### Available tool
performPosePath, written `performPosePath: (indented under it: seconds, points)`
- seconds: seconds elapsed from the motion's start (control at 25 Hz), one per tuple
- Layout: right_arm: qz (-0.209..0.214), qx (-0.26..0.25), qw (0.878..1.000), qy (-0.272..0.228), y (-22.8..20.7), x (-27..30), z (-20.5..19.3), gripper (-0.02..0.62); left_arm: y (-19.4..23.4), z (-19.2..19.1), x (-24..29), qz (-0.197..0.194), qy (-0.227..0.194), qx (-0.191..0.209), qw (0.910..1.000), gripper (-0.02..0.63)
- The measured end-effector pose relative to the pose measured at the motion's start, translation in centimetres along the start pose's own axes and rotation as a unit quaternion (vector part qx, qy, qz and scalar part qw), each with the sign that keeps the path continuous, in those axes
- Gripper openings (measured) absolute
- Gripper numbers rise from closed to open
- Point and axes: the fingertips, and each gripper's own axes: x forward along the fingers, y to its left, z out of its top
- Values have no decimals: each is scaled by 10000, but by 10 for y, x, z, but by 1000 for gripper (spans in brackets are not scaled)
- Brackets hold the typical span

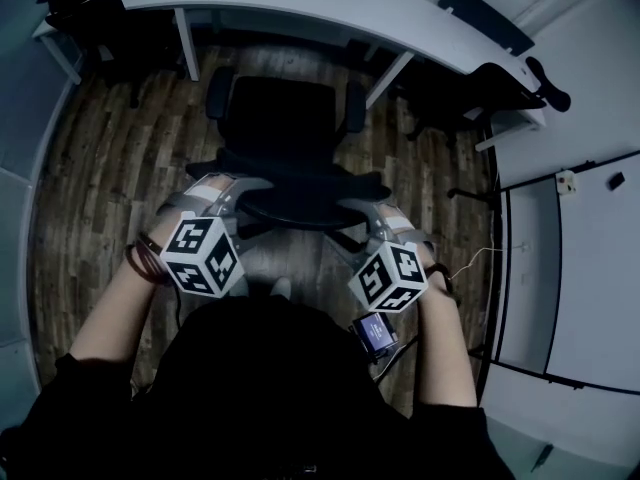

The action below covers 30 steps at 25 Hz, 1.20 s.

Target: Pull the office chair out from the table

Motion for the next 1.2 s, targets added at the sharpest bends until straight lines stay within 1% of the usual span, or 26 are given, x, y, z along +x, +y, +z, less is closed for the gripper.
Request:
performPosePath:
  seconds: [0.04, 0.08, 0.12, 0.16, 0.2, 0.24, 0.28, 0.32, 0.36, 0.4, 0.44, 0.48, 0.52, 0.56, 0.6, 0.72, 0.76, 0.88, 0.96, 1.08, 1.2]
  points:
    - [13, 428, 9980, -457, -3, -20, 11, 202, 5, 10, -16, 29, -401, -446, 9982, 249]
    - [-39, 971, 9895, -1068, -10, -42, 24, 198, 14, 20, -32, 158, -850, -976, 9915, 161]
    - [-171, 1660, 9703, -1753, -22, -66, 35, 174, 27, 29, -47, 354, -1321, -1579, 9779, 62]
    - [-363, 2418, 9401, -2377, -37, -88, 43, 107, 41, 36, -61, 572, -1768, -2215, 9573, 6]
    - [-570, 3066, 9065, -2847, -52, -106, 45, 3, 55, 40, -72, 783, -2146, -2822, 9318, 6]
    - [-769, 3516, 8778, -3160, -64, -118, 42, 2, 66, 43, -81, 982, -2437, -3341, 9052, 6]
    - [-959, 3808, 8564, -3351, -72, -125, 37, 2, 73, 46, -87, 1175, -2649, -3737, 8811, 6]
    - [-1138, 4013, 8406, -3456, -77, -129, 32, 0, 78, 48, -91, 1357, -2795, -3999, 8623, 6]
    - [-1289, 4171, 8288, -3501, -80, -132, 28, 0, 80, 49, -93, 1517, -2883, -4144, 8498, 6]
    - [-1401, 4290, 8206, -3505, -82, -133, 24, 0, 80, 51, -94, 1641, -2926, -4215, 8425, 6]
    - [-1473, 4375, 8156, -3488, -82, -132, 22, 0, 79, 52, -93, 1706, -2941, -4262, 8383, 6]
    - [-1508, 4432, 8130, -3462, -80, -130, 22, 0, 76, 52, -92, 1702, -2945, -4310, 8358, 6]
    - [-1517, 4462, 8126, -3429, -78, -128, 22, 0, 71, 52, -89, 1654, -2940, -4345, 8351, 6]
    - [-1514, 4474, 8136, -3391, -75, -125, 22, 0, 67, 52, -86, 1602, -2916, -4350, 8367, 6]
    - [-1503, 4485, 8142, -3368, -73, -123, 21, 0, 63, 51, -84, 1571, -2863, -4328, 8402, 6]
    - [-1450, 4541, 8096, -3425, -73, -121, 21, 0, 59, 50, -79, 1536, -2662, -4230, 8524, 6]
    - [-1444, 4528, 8102, -3431, -73, -120, 23, 0, 59, 50, -78, 1517, -2614, -4196, 8559, 6]
    - [-1416, 4423, 8170, -3418, -73, -116, 33, 0, 57, 50, -77, 1480, -2509, -4079, 8653, 6]
    - [-1382, 4380, 8184, -3453, -73, -113, 38, 0, 55, 51, -78, 1474, -2501, -4010, 8689, 6]
    - [-1358, 4358, 8173, -3516, -76, -113, 39, 0, 55, 57, -76, 1441, -2535, -3971, 8702, 6]
    - [-1342, 4300, 8218, -3490, -77, -109, 43, 0, 56, 57, -74, 1403, -2503, -3934, 8734, 6]
